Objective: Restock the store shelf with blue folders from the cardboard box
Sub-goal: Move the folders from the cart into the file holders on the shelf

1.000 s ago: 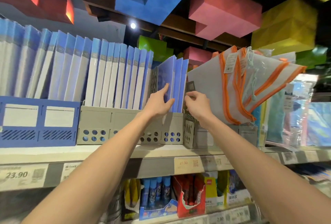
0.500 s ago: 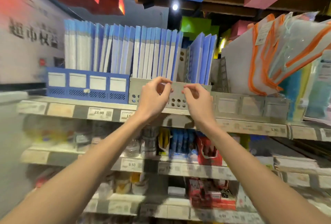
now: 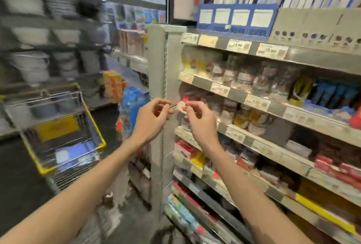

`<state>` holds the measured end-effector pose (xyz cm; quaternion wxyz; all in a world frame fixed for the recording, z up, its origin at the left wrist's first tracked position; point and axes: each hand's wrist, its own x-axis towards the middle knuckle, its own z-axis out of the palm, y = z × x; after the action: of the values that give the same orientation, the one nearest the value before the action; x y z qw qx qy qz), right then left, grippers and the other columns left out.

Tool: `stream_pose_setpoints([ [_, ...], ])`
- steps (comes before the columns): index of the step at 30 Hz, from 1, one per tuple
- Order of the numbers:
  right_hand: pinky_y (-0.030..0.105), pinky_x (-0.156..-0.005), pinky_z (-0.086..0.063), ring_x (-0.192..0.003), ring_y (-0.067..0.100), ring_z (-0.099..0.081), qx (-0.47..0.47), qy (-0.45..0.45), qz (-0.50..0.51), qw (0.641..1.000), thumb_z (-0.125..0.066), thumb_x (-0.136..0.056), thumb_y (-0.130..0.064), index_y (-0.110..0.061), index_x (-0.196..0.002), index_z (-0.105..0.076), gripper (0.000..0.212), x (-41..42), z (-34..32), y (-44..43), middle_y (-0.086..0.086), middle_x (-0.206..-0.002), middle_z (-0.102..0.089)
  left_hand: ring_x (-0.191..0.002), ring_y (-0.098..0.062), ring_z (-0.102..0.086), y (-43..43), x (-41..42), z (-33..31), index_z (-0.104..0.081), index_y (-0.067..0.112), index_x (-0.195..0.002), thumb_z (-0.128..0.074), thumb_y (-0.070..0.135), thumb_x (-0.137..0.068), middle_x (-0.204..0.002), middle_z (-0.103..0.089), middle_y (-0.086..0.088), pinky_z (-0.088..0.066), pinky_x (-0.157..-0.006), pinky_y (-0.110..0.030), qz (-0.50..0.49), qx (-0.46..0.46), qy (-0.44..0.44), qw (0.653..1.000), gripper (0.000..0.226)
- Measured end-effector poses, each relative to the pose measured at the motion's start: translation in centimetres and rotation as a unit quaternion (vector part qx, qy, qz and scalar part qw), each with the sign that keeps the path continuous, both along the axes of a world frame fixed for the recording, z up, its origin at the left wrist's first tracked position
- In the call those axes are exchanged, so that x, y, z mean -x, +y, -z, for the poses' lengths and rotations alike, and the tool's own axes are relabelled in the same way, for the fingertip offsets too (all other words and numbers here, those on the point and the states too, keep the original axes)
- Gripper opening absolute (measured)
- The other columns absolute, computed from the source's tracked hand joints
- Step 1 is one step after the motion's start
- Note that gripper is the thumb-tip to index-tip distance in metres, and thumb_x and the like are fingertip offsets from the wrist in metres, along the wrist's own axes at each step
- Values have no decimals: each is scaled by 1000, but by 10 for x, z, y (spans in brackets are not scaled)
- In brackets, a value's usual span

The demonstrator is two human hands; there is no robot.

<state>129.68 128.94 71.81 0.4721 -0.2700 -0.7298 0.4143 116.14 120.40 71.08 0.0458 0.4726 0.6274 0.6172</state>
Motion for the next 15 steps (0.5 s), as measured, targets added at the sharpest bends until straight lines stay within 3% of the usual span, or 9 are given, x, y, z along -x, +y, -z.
stream_pose_setpoints([
  [6, 37, -79, -57, -89, 12, -68, 54, -52, -122, 990, -58, -96, -22, -22, -103, -69, 13, 95, 61, -70, -8, -96, -72, -74, -8, -72, -95, 77, 58, -69, 21, -102, -59, 21, -100, -82, -76, 5, -60, -76, -38, -138, 79, -9, 987, 10],
  [12, 48, -76, -58, -83, 12, -65, 84, -106, -199, 971, -58, -95, -24, -30, -97, -69, 12, 199, 123, -126, -11, -87, -69, -75, -11, -72, -168, 161, 114, -67, 26, -101, -56, 33, -98, -82, -75, 9, -60, -78, -45, -191, 128, -54, 972, 14],
  [15, 47, -75, -58, -81, 15, -65, 96, -136, -219, 961, -58, -94, -25, -33, -95, -69, 14, 264, 151, -153, -10, -90, -71, -76, -11, -72, -197, 219, 140, -66, 28, -99, -58, 28, -100, -83, -75, 9, -59, -81, -45, -213, 147, -81, 963, 8],
])
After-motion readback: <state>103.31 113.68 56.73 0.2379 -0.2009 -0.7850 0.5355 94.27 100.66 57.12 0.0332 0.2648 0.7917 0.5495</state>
